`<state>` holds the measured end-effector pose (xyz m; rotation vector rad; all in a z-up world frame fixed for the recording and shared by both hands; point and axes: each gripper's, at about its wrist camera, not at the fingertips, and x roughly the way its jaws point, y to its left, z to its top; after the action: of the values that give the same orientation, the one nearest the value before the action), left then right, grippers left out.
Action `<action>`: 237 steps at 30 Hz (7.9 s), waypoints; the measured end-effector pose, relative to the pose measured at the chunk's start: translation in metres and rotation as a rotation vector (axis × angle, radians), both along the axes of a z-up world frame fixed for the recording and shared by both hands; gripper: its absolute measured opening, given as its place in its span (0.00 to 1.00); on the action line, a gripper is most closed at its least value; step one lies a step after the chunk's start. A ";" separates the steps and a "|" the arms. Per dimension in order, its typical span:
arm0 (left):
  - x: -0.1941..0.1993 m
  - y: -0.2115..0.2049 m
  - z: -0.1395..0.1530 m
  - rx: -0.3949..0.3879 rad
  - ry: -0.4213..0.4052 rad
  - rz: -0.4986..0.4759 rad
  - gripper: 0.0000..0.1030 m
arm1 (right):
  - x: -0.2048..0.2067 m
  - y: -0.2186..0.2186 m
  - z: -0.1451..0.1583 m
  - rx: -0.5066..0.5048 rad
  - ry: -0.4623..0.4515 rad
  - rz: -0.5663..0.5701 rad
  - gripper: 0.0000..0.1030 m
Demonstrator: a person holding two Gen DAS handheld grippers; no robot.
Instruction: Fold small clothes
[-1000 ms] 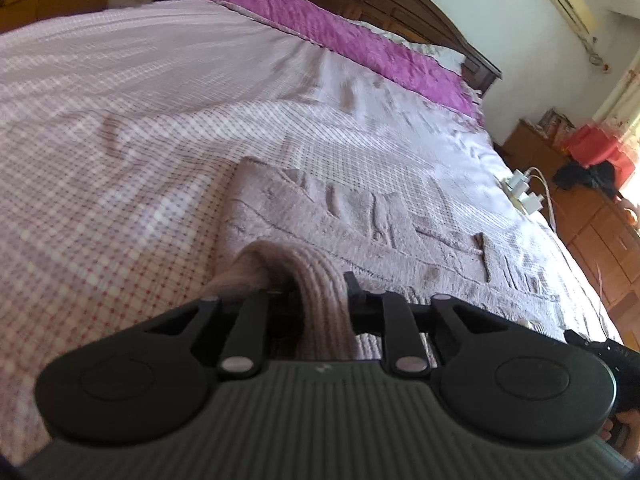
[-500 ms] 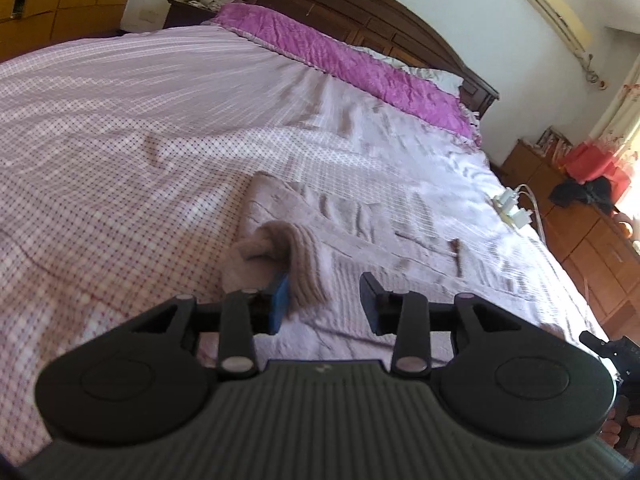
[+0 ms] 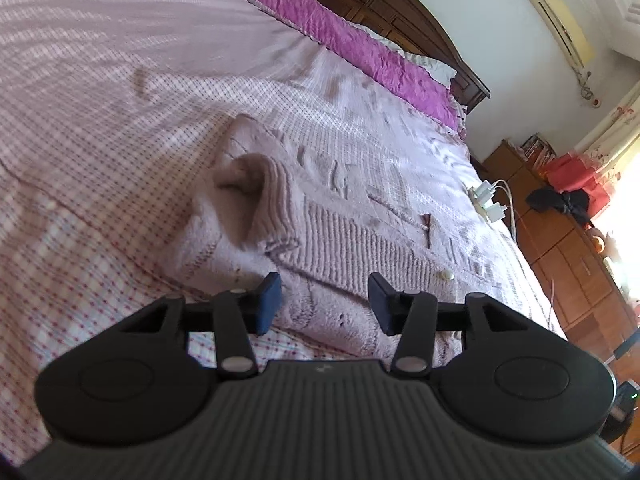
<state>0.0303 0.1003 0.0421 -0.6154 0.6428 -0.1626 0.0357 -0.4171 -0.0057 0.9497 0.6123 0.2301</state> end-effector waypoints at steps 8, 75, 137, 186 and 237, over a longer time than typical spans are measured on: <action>0.020 0.000 -0.007 0.000 0.045 0.042 0.48 | 0.008 -0.007 0.004 -0.016 -0.004 -0.068 0.64; 0.170 0.014 -0.002 0.147 0.058 0.092 0.16 | 0.173 0.000 0.011 -0.307 -0.036 -0.096 0.22; 0.095 0.013 0.021 0.434 0.074 0.126 0.48 | 0.085 0.004 0.042 -0.434 -0.087 -0.080 0.74; 0.050 -0.006 0.012 0.416 0.153 0.076 0.48 | 0.056 -0.008 -0.003 -0.228 -0.013 0.064 0.65; 0.053 -0.006 0.009 0.418 0.174 0.073 0.48 | 0.068 -0.020 -0.011 -0.035 -0.149 0.006 0.35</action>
<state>0.0829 0.0948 0.0511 -0.2496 0.7936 0.0945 0.1041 -0.4373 -0.0169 0.8884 0.4812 0.2923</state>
